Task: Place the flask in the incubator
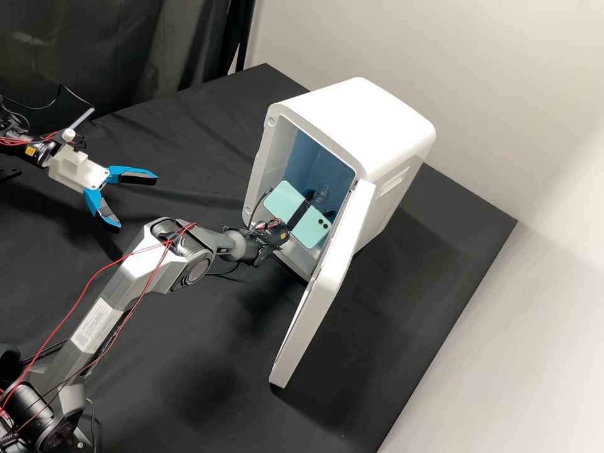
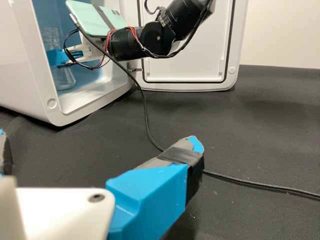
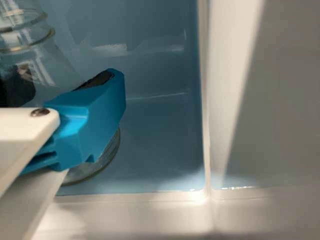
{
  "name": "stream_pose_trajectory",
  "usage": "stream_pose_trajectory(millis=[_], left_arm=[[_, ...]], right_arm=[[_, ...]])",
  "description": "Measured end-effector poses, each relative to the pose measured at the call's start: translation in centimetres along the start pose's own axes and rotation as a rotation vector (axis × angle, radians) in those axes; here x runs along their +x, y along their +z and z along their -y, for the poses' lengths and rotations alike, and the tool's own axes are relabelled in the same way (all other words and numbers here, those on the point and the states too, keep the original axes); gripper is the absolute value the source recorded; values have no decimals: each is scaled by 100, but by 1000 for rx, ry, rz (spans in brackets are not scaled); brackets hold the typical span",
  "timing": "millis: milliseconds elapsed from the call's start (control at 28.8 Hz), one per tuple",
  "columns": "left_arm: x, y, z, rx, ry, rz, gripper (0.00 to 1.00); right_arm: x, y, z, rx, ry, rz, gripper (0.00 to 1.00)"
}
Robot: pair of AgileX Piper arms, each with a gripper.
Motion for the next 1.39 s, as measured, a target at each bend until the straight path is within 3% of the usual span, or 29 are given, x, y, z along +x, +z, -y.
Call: stream_pose_trajectory(millis=[1321, 1356, 1390], left_arm=[[0, 4, 1, 0, 0, 2, 100], [0, 4, 1, 0, 0, 2, 100], [0, 4, 1, 0, 0, 2, 100]], right_arm=[[13, 33, 0, -5, 5, -4, 0], [13, 33, 0, -5, 5, -4, 100], [13, 33, 0, -5, 5, -4, 100]])
